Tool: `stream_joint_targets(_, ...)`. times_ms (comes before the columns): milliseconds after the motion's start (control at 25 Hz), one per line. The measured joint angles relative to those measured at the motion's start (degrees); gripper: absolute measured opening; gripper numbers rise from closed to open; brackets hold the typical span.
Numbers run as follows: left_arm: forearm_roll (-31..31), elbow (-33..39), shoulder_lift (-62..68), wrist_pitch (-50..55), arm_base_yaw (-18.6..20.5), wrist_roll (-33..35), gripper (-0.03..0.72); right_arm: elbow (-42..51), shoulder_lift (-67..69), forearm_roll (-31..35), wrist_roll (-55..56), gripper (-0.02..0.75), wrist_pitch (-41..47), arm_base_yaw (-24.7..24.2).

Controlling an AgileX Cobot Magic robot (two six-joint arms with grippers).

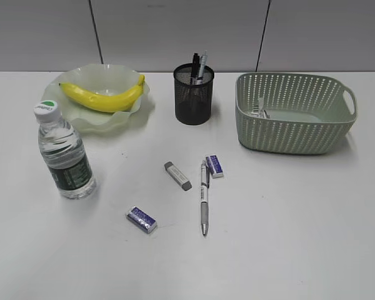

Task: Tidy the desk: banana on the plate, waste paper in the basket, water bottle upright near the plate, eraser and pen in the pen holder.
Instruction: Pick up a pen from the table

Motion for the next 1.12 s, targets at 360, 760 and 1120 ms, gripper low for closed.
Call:
stream_joint_targets(360, 8.75, 17.0, -24.92, 4.39, 0.45, -10.13, 0.302, 0.0, 0.0, 0.0, 0.0, 0.35, 0.0, 0.0)
stream_joint_targets(760, 8.75, 56.08, -63.89, 3.57, 0.45, -11.74, 0.286, 0.0, 0.5, 0.04, -0.05, 0.35, 0.0, 0.0)
stream_joint_targets(1120, 7.88, 72.16, -88.66, -4.0, 0.45, -12.1, 0.235, -2.93, 19.88, 2.57, -9.14, 0.35, -9.12, 0.0)
